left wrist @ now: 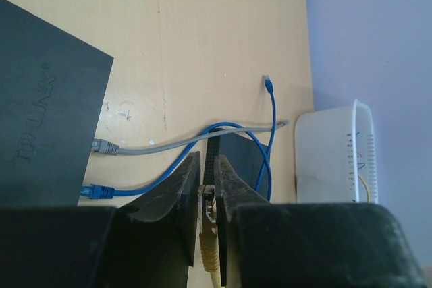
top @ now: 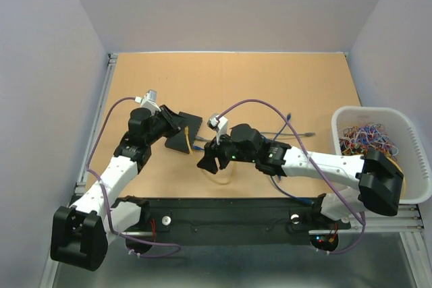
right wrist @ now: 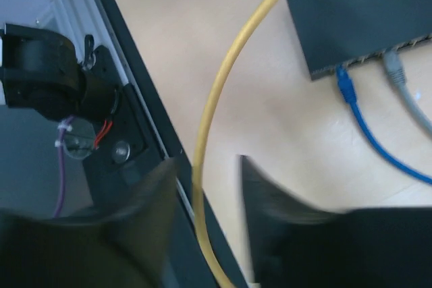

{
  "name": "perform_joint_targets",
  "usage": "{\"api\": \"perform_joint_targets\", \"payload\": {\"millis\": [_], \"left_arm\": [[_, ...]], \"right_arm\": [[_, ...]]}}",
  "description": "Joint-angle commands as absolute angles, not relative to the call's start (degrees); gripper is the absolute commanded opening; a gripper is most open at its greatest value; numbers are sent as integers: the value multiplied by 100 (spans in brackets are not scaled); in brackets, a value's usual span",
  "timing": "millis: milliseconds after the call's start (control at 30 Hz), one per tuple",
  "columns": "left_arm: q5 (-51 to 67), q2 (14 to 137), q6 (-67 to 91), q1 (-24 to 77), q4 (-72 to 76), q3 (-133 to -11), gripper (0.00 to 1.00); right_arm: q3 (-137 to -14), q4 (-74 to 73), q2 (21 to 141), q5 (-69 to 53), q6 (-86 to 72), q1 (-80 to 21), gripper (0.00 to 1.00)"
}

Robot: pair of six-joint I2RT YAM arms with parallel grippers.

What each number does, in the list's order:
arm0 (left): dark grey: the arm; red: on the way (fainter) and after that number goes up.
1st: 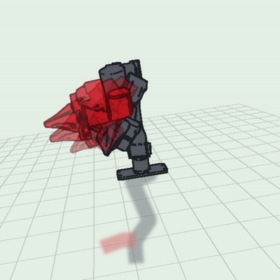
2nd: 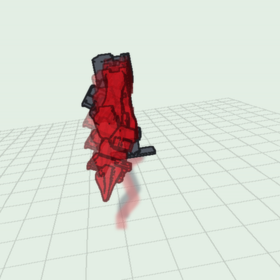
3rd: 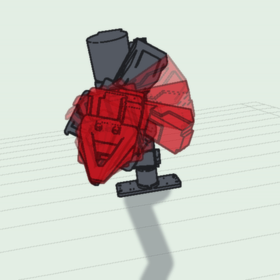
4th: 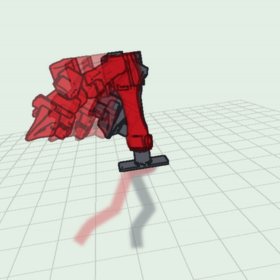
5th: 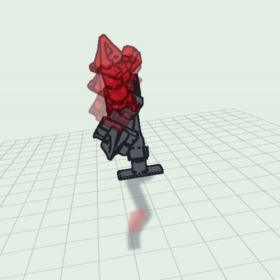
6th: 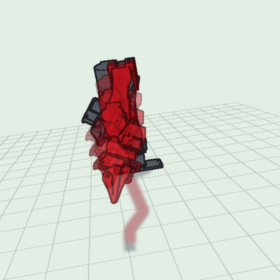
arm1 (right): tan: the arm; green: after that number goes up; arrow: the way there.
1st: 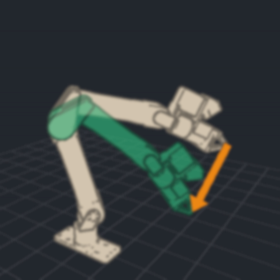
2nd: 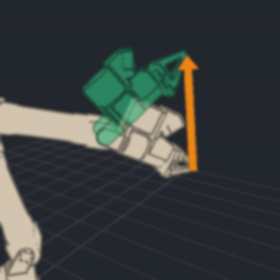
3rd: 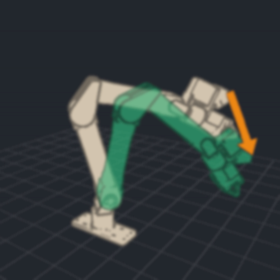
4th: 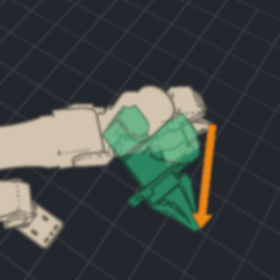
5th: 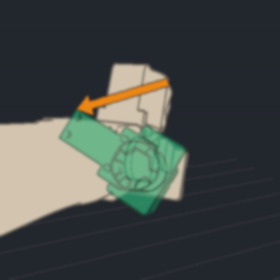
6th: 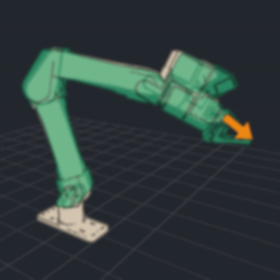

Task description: Insert the plug into the switch port

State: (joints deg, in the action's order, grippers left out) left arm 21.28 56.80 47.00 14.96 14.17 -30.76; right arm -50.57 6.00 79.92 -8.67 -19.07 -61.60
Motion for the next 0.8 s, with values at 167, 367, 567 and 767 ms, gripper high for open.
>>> {"api": "perform_joint_targets", "payload": {"millis": [167, 367, 567, 767], "left_arm": [[2004, 5019, 4350, 1564, 1502, -2971, 0], [2836, 4343, 4534, 1564, 2652, -2637, 0], [3401, 3772, 4878, 1564, 3822, -2347, 0], [3753, 3463, 5211, 1573, 4491, -2250, 0]], "right_arm": [[-5028, 1510, 7691, -712, -2601, -6188, 83], [-4659, 3029, 7488, -1787, -3951, -5601, 80], [-4385, 4719, 7699, -2601, -4649, -5300, 68], [-4605, 5185, 8076, -2777, -4851, -5273, 63]]}}
